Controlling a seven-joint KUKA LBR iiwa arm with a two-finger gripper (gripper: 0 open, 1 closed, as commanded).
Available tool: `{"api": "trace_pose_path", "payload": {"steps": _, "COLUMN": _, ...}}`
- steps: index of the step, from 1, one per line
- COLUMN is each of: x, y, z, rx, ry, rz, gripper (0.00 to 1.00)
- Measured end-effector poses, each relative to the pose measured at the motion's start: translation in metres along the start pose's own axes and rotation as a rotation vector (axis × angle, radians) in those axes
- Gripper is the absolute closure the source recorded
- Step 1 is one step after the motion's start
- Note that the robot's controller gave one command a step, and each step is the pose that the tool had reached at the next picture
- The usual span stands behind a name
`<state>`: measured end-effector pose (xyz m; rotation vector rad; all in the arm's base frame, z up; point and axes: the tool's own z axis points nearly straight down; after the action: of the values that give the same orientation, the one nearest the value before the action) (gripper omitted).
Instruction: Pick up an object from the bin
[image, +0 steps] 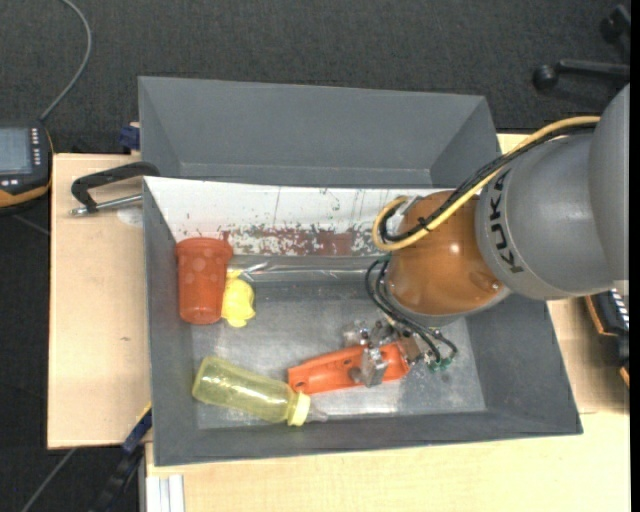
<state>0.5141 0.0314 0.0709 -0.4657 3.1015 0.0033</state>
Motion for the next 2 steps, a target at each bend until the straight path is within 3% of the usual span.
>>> {"api": "trace_pose_path", "payload": {"steps": 1, "x": 0.000, "y": 0.000, "z": 0.000, "rx": 0.000, "ry": 0.000, "rz": 0.000, "gripper": 1.00}}
{"api": "trace_pose_path", "payload": {"steps": 2, "x": -0.015, "y": -0.006, "z": -0.126, "rx": 0.000, "ry": -0.006, "rz": 0.001, "gripper": 1.00}}
